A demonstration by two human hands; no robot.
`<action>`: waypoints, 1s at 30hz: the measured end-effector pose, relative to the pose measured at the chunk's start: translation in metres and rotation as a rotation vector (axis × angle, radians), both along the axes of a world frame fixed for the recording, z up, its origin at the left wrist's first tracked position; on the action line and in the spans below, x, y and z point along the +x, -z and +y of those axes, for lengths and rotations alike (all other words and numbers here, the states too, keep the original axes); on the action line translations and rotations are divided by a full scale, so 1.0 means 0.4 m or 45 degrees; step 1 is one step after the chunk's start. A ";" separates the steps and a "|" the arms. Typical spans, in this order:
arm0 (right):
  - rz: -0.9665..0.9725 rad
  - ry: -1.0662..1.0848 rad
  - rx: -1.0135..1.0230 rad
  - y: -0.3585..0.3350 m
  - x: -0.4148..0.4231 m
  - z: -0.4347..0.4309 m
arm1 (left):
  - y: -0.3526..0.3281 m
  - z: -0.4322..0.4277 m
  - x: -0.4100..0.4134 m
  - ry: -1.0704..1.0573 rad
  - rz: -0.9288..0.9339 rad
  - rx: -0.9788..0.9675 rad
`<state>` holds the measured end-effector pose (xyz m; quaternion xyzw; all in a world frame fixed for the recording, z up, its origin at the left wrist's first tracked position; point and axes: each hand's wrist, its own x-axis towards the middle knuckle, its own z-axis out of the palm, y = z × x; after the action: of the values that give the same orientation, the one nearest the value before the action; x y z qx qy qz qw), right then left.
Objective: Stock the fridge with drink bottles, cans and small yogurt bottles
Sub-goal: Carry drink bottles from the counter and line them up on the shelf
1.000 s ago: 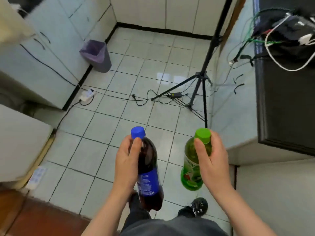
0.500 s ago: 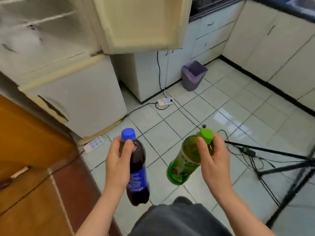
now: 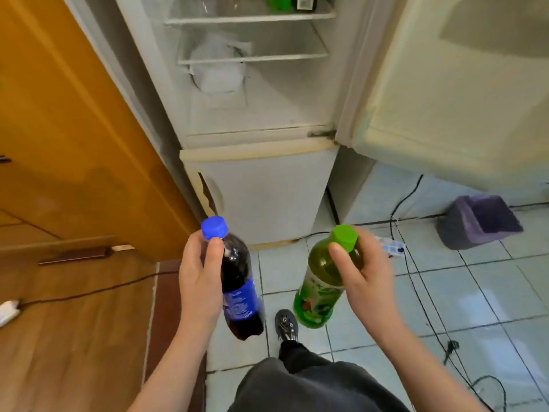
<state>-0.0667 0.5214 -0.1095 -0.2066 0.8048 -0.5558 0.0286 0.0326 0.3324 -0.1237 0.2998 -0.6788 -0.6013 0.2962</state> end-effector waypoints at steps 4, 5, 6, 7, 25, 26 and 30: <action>0.067 -0.080 -0.080 -0.041 -0.191 -0.151 | -0.059 -0.127 -0.144 -0.114 0.053 -0.079; 0.069 -0.096 -0.106 -0.052 -0.233 -0.186 | -0.068 -0.153 -0.175 -0.132 0.060 -0.095; 0.060 -0.113 -0.127 -0.061 -0.272 -0.222 | -0.073 -0.178 -0.204 -0.146 0.066 -0.098; 0.053 -0.134 -0.134 -0.068 -0.305 -0.257 | -0.078 -0.200 -0.229 -0.156 0.070 -0.097; 0.372 0.017 -0.329 -0.292 -0.709 -0.706 | -0.324 -0.631 -0.718 0.172 0.457 -0.161; 0.397 0.046 -0.369 -0.318 -0.730 -0.727 | -0.358 -0.651 -0.746 0.223 0.502 -0.177; 0.491 0.096 -0.485 -0.419 -0.808 -0.807 | -0.473 -0.713 -0.860 0.289 0.606 -0.226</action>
<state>-0.3900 0.1985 0.0580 -0.2800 0.6834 -0.6483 -0.1851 -0.3113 0.0473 0.0655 0.0450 -0.6694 -0.6225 0.4031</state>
